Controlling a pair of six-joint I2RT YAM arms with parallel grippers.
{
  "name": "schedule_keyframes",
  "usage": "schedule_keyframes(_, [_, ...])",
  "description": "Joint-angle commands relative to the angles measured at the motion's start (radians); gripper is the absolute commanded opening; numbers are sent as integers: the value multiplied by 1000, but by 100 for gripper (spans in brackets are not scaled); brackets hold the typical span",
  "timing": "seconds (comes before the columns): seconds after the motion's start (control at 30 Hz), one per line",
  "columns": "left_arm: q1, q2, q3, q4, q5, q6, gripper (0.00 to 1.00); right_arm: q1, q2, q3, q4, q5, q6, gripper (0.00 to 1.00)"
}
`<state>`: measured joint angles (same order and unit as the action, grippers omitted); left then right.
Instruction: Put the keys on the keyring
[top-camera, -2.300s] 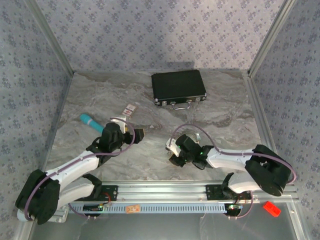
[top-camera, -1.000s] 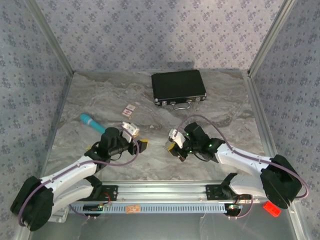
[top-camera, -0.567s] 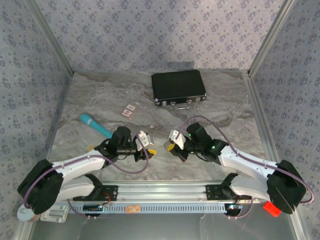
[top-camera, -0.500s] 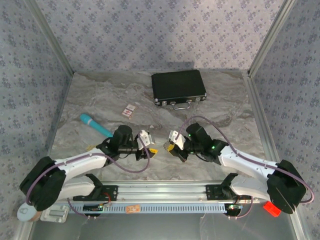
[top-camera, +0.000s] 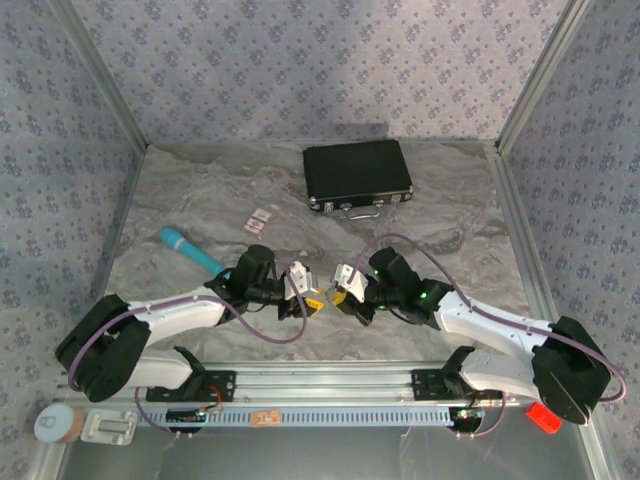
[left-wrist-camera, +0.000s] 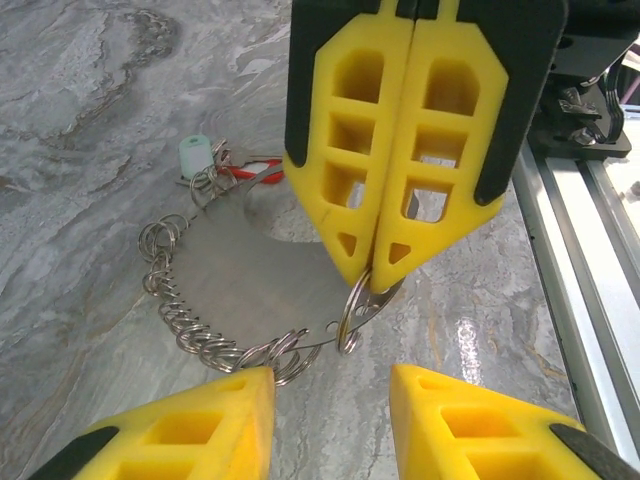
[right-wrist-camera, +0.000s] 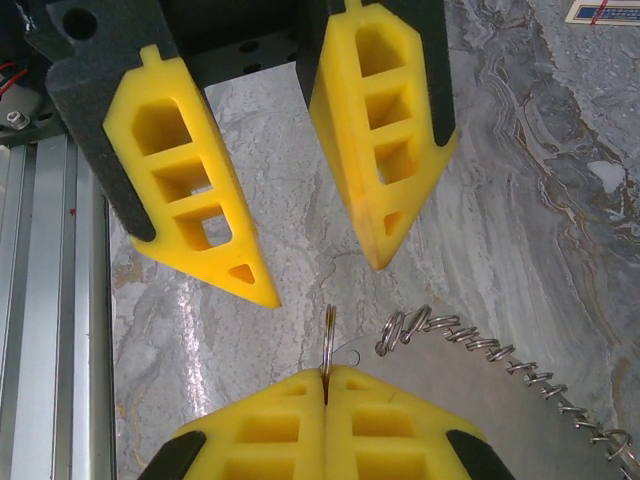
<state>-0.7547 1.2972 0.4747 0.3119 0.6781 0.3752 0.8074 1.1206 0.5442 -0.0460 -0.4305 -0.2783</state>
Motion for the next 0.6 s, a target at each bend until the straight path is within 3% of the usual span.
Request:
schedule_keyframes(0.0, [-5, 8, 31, -25, 59, 41, 31, 8, 4, 36, 8, 5, -15, 0])
schedule_keyframes(0.57, [-13, 41, 48, -4, 82, 41, 22, 32, 48, 72, 22, -1, -27, 0])
